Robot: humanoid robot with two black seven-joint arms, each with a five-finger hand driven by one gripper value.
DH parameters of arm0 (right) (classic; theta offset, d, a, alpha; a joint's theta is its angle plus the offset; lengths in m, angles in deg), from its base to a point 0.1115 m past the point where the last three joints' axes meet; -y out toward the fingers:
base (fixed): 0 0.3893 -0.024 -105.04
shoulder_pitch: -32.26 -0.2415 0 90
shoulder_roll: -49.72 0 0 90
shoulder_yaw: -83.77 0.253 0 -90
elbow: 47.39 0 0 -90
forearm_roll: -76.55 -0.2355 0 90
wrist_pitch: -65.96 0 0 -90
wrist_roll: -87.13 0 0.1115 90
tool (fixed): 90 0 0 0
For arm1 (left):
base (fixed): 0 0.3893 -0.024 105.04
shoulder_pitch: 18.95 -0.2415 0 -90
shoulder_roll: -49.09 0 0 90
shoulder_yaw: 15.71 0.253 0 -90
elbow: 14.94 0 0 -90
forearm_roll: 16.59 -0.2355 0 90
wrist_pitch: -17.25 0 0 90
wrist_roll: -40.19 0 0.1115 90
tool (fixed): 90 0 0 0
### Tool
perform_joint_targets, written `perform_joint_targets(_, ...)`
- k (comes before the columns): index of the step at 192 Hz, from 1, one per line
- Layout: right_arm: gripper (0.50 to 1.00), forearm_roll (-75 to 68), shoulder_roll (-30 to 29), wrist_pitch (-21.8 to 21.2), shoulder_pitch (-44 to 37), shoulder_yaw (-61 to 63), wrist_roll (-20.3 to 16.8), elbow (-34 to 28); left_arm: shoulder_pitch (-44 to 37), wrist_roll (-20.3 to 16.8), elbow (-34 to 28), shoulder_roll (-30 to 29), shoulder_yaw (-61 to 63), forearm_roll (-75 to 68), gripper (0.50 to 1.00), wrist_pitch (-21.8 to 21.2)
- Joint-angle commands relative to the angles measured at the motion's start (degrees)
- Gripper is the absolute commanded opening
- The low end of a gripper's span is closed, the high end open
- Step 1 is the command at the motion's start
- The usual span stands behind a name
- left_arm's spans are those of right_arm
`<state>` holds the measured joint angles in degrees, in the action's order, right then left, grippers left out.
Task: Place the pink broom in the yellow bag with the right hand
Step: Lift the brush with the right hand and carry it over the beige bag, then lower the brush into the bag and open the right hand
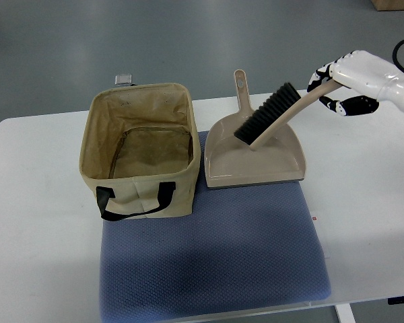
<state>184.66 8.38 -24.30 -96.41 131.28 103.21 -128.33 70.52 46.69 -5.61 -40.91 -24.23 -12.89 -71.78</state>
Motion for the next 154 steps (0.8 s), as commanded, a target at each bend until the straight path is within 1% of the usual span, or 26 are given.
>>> perform_joint_targets(1,0.5,-0.88,0.91,-0.45,-5.8,-0.93,0.01,1.58,0.0,0.0,-0.01,0.0,0.0,0.0,1.0,-0.01)
perform_joint_targets(29,0.5,-0.97,-0.5,-1.24,-15.38,-6.11,-0.17,3.86,0.0,0.0,-0.01,0.0,0.0,0.0,1.0,-0.01)
perform_joint_targets(51,0.5,-1.15,-4.28,-1.15,-23.9,-13.22,-0.17,5.53,0.0,0.0,-0.01,0.0,0.0,0.0,1.0,-0.01)
perform_joint_targets(68,0.5,-1.15,-7.18,-1.06,-28.04,-17.01,-0.34,6.06,0.0,0.0,-0.01,0.0,0.0,0.0,1.0,-0.01)
perform_joint_targets(75,0.5,-1.15,-9.46,-1.15,-29.88,-18.76,-0.43,6.41,0.0,0.0,-0.01,0.0,0.0,0.0,1.0,-0.01)
perform_joint_targets(90,0.5,-0.88,-13.85,-1.06,-31.99,-20.7,-0.52,7.2,0.0,0.0,-0.01,0.0,0.0,0.0,1.0,-0.01)
perform_joint_targets(118,0.5,-0.8,-20.18,-1.32,-32.69,-21.67,-0.7,8.17,0.0,0.0,-0.01,0.0,0.0,0.0,1.0,-0.01)
perform_joint_targets(154,0.5,-0.8,-22.38,-0.8,-34.01,-24.66,-0.7,9.66,0.0,0.0,-0.01,0.0,0.0,0.0,1.0,-0.01)
